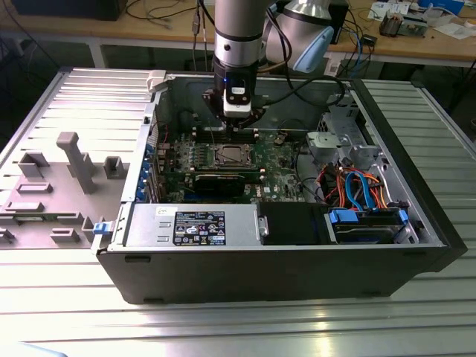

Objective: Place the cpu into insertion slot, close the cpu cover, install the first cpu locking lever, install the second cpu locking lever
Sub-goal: 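Install the first cpu locking lever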

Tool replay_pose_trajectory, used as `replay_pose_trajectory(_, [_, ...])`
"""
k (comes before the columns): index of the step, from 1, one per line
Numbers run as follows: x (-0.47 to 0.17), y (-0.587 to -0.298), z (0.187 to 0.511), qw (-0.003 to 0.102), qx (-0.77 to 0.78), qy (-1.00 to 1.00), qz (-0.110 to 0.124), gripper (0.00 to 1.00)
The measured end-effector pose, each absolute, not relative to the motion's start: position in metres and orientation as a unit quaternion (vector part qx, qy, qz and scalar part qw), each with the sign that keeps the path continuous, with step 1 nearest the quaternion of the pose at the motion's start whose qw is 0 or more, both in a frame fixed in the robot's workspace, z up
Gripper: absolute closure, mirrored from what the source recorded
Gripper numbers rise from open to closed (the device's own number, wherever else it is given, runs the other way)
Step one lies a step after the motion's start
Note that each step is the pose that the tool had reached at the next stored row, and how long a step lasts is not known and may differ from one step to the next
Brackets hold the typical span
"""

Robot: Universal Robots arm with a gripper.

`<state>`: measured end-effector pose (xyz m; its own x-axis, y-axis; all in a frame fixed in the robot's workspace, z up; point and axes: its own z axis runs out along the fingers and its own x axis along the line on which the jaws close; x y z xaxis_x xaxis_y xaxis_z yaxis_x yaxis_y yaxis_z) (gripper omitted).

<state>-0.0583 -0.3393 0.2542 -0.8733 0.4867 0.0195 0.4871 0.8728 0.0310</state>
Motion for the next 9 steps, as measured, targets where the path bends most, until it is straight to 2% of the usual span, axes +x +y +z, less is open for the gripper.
replay_pose_trajectory(9, [-0.0583, -0.3393, 0.2542, 0.006, -0.239, -0.971, -0.017, 0.89])
